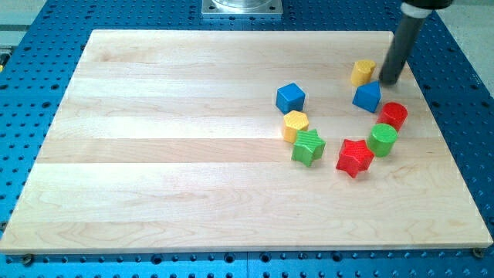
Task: Push the yellow heart top to the triangle
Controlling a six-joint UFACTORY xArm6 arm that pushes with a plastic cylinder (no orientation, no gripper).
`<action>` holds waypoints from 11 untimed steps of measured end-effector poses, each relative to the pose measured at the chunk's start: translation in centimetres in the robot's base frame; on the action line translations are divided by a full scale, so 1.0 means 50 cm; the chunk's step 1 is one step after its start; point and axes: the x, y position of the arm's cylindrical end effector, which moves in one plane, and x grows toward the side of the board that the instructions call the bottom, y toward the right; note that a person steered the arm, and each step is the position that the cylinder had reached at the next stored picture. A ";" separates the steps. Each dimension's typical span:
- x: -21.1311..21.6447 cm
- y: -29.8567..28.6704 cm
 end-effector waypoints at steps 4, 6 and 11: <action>-0.046 -0.084; -0.001 -0.151; -0.082 -0.320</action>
